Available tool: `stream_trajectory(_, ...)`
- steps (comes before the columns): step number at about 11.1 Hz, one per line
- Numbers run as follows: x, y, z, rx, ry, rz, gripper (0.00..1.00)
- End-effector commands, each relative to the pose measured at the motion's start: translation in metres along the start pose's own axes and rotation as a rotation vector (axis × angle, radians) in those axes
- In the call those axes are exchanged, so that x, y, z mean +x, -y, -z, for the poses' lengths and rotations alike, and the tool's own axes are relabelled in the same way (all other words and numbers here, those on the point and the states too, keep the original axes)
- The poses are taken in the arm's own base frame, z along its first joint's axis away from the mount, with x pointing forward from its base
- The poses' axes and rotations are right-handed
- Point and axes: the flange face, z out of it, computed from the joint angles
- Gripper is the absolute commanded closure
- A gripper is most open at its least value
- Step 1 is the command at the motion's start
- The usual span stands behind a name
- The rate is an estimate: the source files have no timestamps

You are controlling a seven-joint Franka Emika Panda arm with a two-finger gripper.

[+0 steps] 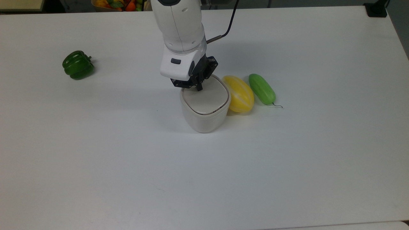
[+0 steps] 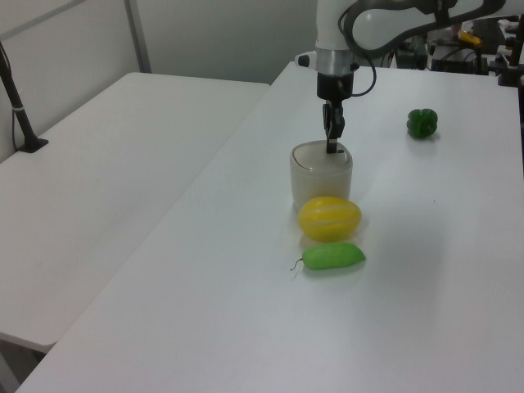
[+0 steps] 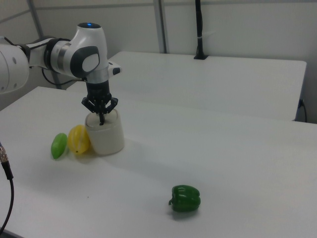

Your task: Close garbage bin

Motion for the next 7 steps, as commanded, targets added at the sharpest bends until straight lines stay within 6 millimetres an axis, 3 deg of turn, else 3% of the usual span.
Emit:
stream_trajectory(1, -0.015, -0.009, 0.043, -0.024, -0.042, -0.082, 1.0)
stream_trajectory(4, -0.053, -0.021, 0.106, -0.013, -0.046, -0.147, 0.94)
stream_trajectory(6, -0.079, -0.025, 0.136, 0.019, -0.018, -0.235, 0.88)
stream_trajectory(7, -0.087, -0.023, 0.139, 0.031, 0.019, -0.3, 0.85)
